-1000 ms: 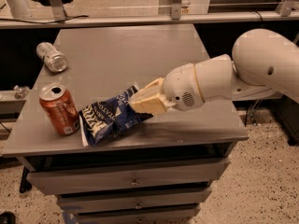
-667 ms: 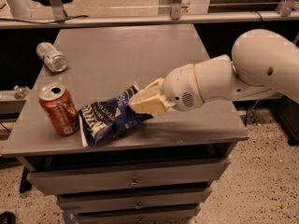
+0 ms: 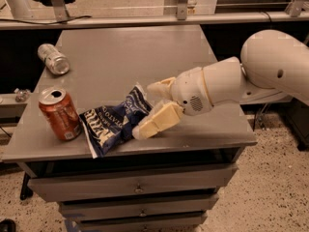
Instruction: Move blue chip bag near coke can
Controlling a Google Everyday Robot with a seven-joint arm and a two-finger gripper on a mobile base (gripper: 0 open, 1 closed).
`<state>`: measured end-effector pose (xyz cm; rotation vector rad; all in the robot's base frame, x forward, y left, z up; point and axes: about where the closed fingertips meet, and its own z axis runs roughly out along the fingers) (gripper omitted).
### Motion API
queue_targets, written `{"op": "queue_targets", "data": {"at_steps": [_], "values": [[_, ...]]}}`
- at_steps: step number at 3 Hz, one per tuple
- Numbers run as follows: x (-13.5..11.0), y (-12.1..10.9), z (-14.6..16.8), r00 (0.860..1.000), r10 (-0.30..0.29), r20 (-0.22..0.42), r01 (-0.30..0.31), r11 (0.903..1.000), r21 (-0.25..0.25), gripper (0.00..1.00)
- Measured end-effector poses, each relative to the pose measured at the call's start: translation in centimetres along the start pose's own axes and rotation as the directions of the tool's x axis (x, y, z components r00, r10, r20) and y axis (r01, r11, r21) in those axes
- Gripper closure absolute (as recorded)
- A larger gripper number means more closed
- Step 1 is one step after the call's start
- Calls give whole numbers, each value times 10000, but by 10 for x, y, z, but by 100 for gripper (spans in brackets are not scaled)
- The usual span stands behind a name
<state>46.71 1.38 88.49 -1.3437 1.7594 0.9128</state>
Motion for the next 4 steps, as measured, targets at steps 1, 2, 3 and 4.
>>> {"op": "queue_targets", "data": {"at_steps": [1,2,3,4], "values": [[14,-17,-30,9991,-160,-389,180,9984,529,0],[35,-46,-95,9957,-551,-751,668,9841,1644,0],[47,-70,-167,9860,-1211,-1146,1499,9445,2922,0],[41,-71,-169,9840,-1358,-1150,1646,9406,2971,0]]}}
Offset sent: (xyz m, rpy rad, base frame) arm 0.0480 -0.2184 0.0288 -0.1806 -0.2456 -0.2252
